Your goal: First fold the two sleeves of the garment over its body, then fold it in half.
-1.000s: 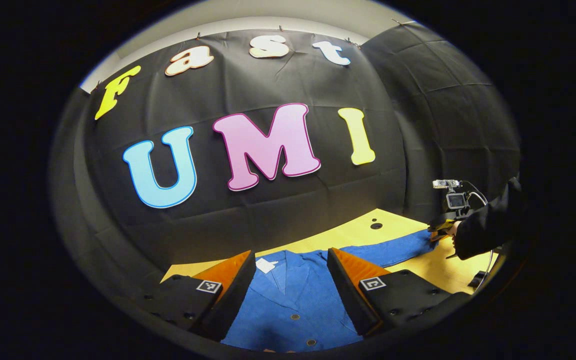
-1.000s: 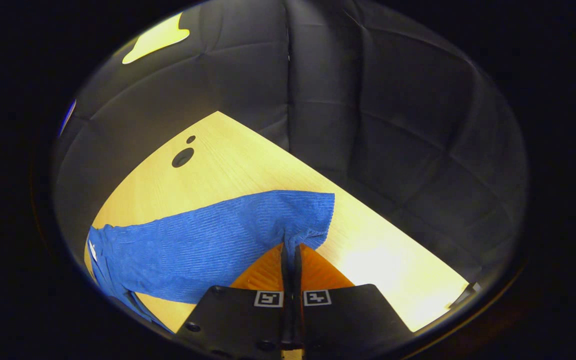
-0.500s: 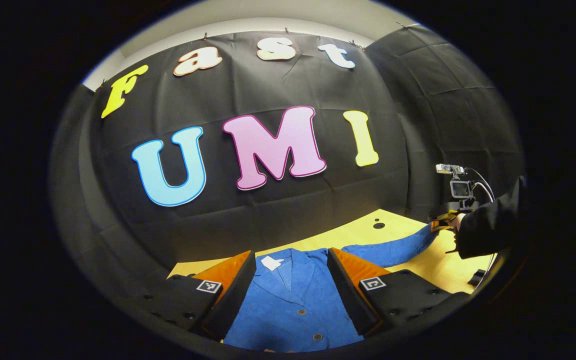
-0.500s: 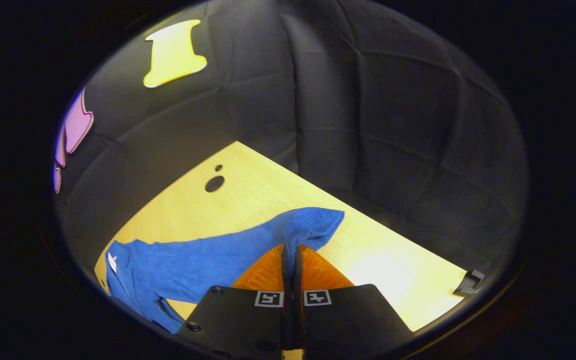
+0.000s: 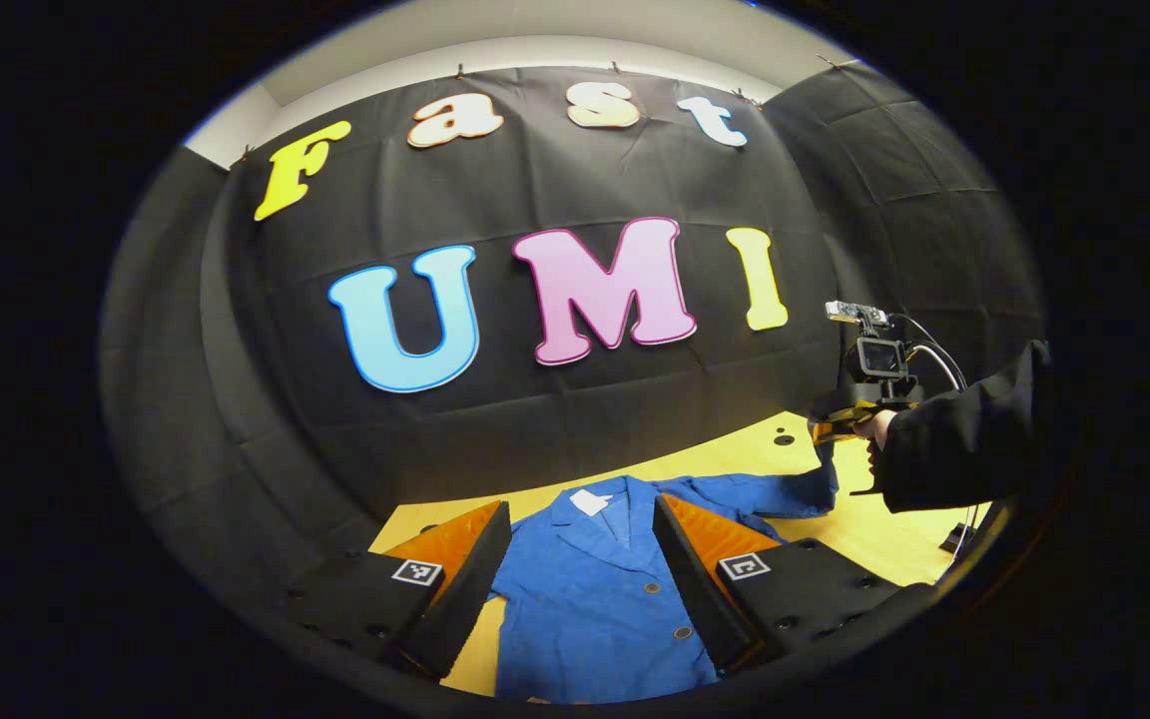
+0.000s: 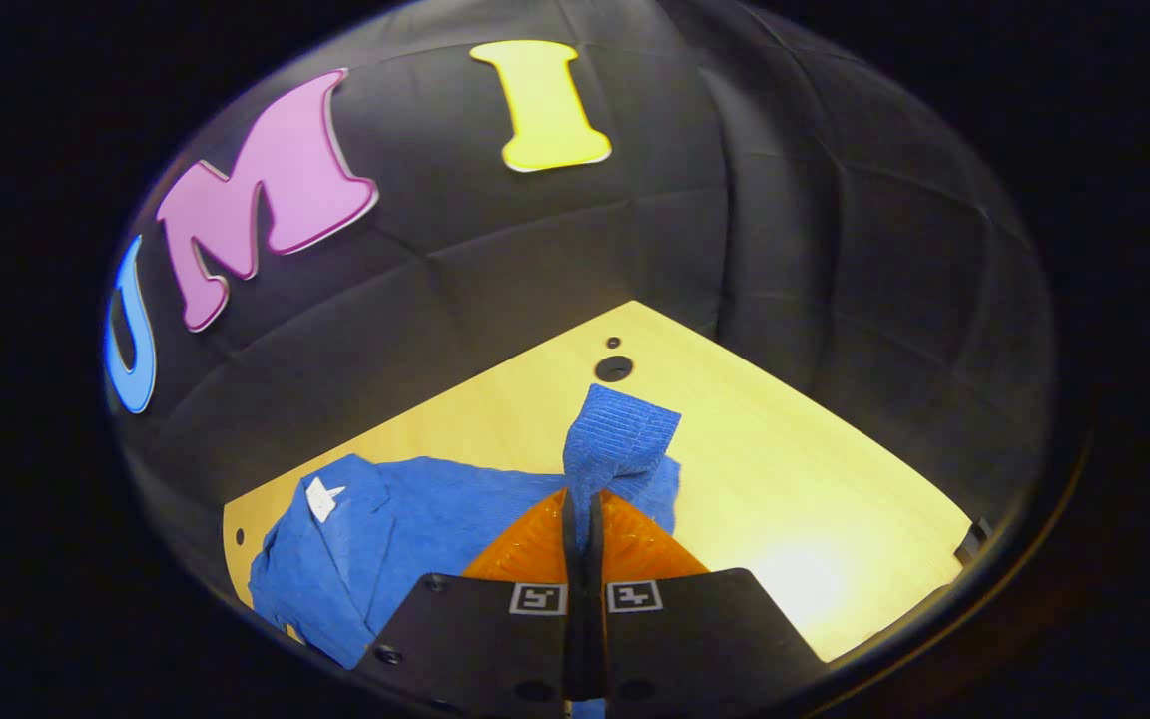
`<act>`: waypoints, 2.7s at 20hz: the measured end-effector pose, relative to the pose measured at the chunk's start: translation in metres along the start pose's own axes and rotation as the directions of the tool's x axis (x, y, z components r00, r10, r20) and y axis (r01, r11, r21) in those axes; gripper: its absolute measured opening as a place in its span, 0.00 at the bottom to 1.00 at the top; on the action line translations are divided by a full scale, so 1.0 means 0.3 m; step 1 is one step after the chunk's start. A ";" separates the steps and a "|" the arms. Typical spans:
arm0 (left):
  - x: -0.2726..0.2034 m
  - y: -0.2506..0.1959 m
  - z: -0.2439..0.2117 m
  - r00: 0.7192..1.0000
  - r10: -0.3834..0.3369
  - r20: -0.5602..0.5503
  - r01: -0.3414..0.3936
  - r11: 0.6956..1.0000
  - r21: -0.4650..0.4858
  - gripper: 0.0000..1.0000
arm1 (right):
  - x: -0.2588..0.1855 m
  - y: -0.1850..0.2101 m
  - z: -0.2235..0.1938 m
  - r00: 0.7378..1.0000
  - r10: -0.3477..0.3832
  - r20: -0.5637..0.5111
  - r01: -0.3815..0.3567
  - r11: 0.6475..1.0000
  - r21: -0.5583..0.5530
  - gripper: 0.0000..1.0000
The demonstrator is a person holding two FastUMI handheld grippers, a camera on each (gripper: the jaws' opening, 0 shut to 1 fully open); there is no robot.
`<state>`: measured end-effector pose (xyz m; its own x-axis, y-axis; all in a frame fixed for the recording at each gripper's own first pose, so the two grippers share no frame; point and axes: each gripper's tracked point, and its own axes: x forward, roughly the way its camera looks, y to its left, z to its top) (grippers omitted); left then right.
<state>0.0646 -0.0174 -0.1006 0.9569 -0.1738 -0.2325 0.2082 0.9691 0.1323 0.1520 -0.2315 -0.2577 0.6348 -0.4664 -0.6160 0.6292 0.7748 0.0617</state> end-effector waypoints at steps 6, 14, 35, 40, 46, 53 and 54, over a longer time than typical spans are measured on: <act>-0.126 0.212 -0.074 0.992 0.125 -0.011 -0.125 0.991 -0.046 0.83 | -0.065 0.390 -0.011 0.992 0.126 0.004 -0.125 0.989 -0.078 0.00; -0.324 0.587 -0.235 0.922 0.374 -0.097 -0.385 0.910 -0.154 0.83 | -0.210 1.041 -0.251 0.939 0.336 -0.077 -0.344 0.898 -0.274 0.01; -0.340 0.932 -0.771 0.818 0.431 -0.381 -0.552 0.773 -0.312 0.87 | -0.431 1.551 -0.586 0.827 0.558 0.061 -0.469 0.746 -0.473 0.94; -0.171 1.031 -0.946 0.745 0.388 -0.542 -0.599 0.746 -0.290 0.87 | -0.598 1.485 -0.490 0.756 0.637 0.150 -0.484 0.698 -0.528 0.96; 0.020 1.071 -1.118 0.690 0.343 -0.637 -0.619 0.736 -0.274 0.85 | -0.749 1.345 -0.469 0.678 0.709 0.195 -0.530 0.655 -0.538 0.96; 0.087 1.060 -1.206 0.626 0.369 -0.687 -0.672 0.702 -0.236 0.85 | -0.749 1.165 -0.475 0.693 0.686 0.223 -0.520 0.689 -0.504 0.95; 0.091 1.055 -1.224 0.616 0.372 -0.694 -0.680 0.696 -0.230 0.86 | -0.747 1.150 -0.475 0.696 0.681 0.227 -0.524 0.698 -0.488 0.95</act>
<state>0.0824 0.3488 -0.4188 0.5264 0.3754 -0.7629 -0.5528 0.8328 0.0283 0.1630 0.2013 -0.2103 0.9722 0.1062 -0.2089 -0.1124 0.9935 -0.0179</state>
